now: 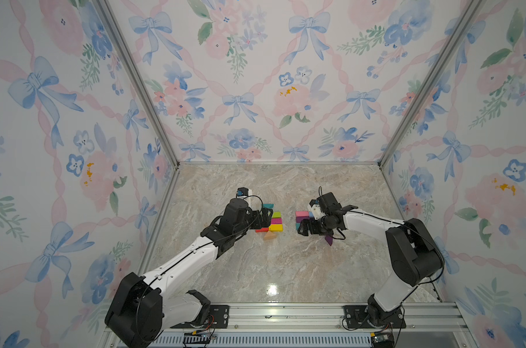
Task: Assemble a piece of candy with building blocks
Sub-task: Adjust the building block at the center of the board.
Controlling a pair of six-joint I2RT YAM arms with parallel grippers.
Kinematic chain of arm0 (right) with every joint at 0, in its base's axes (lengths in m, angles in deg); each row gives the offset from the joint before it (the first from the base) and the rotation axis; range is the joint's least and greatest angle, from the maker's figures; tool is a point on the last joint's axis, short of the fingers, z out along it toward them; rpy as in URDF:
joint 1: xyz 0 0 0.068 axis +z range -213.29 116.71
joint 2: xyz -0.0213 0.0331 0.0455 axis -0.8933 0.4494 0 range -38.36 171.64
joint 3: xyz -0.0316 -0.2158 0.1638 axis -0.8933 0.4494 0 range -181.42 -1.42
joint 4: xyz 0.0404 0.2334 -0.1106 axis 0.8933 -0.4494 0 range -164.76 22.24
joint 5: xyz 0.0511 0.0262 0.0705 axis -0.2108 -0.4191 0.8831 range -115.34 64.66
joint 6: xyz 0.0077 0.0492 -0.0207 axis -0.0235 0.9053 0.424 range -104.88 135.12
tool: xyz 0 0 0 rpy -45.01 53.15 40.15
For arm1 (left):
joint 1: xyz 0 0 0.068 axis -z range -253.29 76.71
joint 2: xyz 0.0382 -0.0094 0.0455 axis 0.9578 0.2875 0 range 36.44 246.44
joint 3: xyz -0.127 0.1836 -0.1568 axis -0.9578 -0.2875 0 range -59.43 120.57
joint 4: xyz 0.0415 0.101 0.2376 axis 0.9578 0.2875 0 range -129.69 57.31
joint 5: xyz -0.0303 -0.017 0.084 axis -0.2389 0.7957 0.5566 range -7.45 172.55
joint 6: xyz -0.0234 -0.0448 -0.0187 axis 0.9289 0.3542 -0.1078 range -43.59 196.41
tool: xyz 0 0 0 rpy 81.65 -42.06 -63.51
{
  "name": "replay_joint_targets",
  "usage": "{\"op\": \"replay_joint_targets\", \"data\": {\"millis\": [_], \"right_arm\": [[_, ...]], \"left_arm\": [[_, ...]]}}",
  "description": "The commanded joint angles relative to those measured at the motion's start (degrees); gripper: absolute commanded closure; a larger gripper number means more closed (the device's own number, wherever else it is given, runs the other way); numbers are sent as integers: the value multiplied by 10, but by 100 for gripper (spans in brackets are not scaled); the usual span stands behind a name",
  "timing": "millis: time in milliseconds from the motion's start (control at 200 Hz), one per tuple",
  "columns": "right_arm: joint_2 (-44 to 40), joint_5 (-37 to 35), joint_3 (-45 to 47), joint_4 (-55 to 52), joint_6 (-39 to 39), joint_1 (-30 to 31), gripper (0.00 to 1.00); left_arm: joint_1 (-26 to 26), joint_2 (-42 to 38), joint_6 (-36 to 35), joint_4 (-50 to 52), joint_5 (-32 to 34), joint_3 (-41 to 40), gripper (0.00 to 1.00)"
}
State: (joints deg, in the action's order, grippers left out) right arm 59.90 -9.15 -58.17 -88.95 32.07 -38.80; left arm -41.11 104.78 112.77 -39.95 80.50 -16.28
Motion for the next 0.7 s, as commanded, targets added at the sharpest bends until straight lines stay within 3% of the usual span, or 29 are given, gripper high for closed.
{"op": "replay_joint_targets", "data": {"millis": [0,260,470,695], "right_arm": [[-15,-5,-10,-32,-6,8,2],[-118,-59,-31,-147,-27,16,1],[-187,-97,7,-229,-53,-66,0],[-128,-91,-25,-223,-70,-103,0]], "left_arm": [[-4,-13,-11,2,-8,-11,2],[-5,-30,-21,8,-31,-23,2],[-14,-41,-42,7,-59,-57,2],[-20,-40,-58,6,-95,-68,2]]}}
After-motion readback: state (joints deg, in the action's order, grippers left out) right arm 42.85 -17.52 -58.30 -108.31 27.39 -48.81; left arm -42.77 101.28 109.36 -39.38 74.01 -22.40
